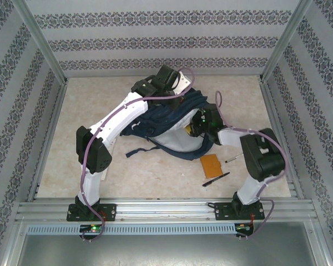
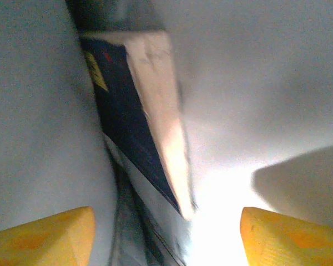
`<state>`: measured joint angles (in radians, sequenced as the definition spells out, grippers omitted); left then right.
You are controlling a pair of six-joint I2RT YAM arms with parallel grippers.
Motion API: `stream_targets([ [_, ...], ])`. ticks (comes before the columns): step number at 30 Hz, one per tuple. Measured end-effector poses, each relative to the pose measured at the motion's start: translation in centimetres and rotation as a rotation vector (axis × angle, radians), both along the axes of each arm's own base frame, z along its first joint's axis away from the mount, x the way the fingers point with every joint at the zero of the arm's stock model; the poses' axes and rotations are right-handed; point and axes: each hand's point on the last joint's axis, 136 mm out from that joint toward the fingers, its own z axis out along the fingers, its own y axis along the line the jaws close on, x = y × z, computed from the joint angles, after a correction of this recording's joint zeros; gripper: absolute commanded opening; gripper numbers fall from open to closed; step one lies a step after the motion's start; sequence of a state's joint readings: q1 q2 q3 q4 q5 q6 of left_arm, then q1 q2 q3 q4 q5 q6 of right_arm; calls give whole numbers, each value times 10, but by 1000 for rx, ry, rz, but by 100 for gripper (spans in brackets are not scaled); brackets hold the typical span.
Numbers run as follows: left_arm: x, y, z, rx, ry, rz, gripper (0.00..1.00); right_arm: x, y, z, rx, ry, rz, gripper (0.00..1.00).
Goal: Pack books, pencil case, and school supplies into a backpack
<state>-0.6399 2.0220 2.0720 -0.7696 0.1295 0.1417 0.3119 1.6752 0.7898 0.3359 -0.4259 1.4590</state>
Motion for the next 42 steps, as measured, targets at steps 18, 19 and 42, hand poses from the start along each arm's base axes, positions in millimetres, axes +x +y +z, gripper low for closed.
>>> stream_targets([
  [18, -17, 7, -85, 5, 142, -1, 1, -139, -95, 14, -467, 137, 116, 98],
  [19, -18, 6, -85, -7, 150, 0, 1, -146, -105, 11, -509, 162, 114, 98],
  [42, -25, 16, -32, -242, 190, 73, 44, -159, -143, 49, -595, 93, 272, 86],
])
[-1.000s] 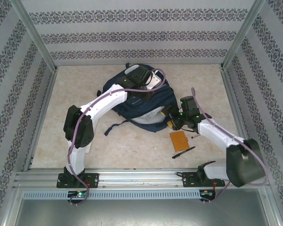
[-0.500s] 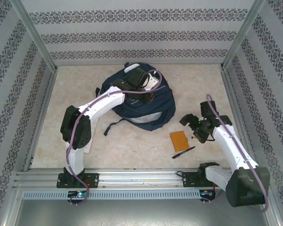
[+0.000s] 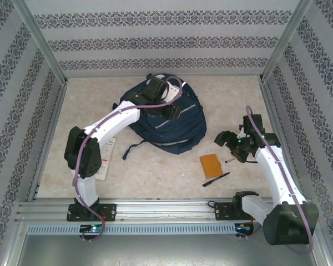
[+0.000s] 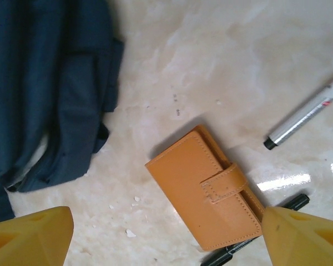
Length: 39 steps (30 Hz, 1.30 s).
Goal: Pack books, pencil case, and school supplies into a backpack
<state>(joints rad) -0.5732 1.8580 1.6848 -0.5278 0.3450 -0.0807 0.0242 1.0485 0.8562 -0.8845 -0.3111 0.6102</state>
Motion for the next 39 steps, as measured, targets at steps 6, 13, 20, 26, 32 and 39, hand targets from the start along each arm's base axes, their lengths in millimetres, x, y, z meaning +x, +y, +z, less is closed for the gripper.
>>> stream_targets([
  [6, -15, 60, 89, -98, -118, 149, 70, 1, 44, 22, -63, -99, 256, 85],
  [13, -40, 189, 71, -61, -26, 518, 79, 13, 111, 29, -123, -148, 555, 80],
  [20, -81, 286, -64, 116, 423, 813, 84, 0, 191, 13, -262, -194, 852, 79],
  [26, -104, 297, -142, 210, 685, 858, 84, -7, 223, 11, -306, -273, 889, 79],
  [32, -117, 290, -188, 219, 826, 872, 84, -4, 171, -14, -405, -220, 666, 86],
  [39, -121, 290, -190, 193, 758, 877, 83, -32, 69, -47, -385, -93, 371, 90],
])
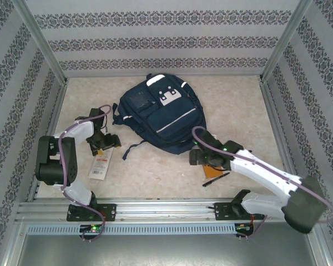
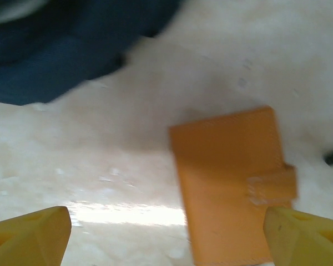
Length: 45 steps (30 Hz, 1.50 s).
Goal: Pack books, pencil case, and school supplies into a backpack
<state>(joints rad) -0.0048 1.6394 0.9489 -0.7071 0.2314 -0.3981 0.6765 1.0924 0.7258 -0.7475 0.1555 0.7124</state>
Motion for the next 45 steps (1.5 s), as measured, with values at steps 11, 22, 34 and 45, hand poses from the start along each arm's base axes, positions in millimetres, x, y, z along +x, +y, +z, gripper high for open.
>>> stream_targets([
  [11, -21, -4, 21, 14, -36, 5, 72, 5, 6, 3, 248, 99, 13, 73],
  [22, 74, -74, 115, -58, -339, -142, 75, 66, 83, 34, 291, 2, 211, 72],
  [34, 131, -102, 13, -121, -195, -1, 2, 69, 119, 23, 238, -27, 272, 67],
  [45, 103, -136, 88, -204, -330, -35, 0, 136, 92, -24, 174, 58, 186, 43],
])
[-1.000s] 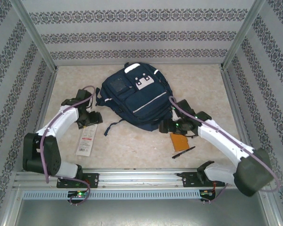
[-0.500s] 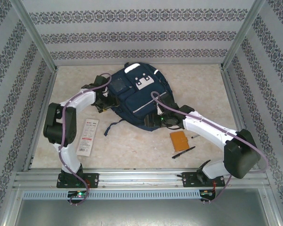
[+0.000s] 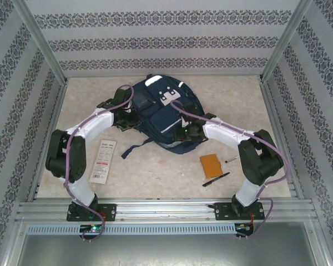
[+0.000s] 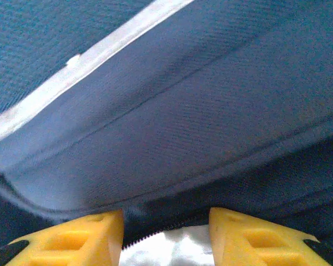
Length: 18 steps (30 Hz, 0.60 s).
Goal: Pack books, pencil case, and school supplies into a backpack
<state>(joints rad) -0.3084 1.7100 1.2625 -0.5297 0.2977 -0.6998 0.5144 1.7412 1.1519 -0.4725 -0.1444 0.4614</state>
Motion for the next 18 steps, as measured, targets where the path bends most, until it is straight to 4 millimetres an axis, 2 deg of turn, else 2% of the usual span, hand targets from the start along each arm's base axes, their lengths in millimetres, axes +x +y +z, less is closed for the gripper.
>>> stream_targets([
  [2, -9, -17, 12, -29, -16, -24, 0, 20, -17, -3, -6, 6, -18, 42],
  [4, -17, -34, 15, -53, -13, -43, 0, 46, -32, -3, -4, -10, -38, 41],
  [7, -28, -54, 7, -88, 33, -55, 0, 81, -46, 3, 25, -51, -66, 44],
  [10, -38, -66, -7, -116, 103, -49, 0, 96, -55, 18, 46, -108, -88, 50],
  [12, -43, -69, -13, -130, 140, -35, 0, 89, -54, 30, 57, -149, -84, 54],
  [14, -44, -70, -15, -139, 158, -18, 0, 66, -48, 49, 71, -200, -49, 59],
  [18, -46, -74, -13, -176, 185, 4, 0, -7, -13, 85, 102, -362, 156, 68],
])
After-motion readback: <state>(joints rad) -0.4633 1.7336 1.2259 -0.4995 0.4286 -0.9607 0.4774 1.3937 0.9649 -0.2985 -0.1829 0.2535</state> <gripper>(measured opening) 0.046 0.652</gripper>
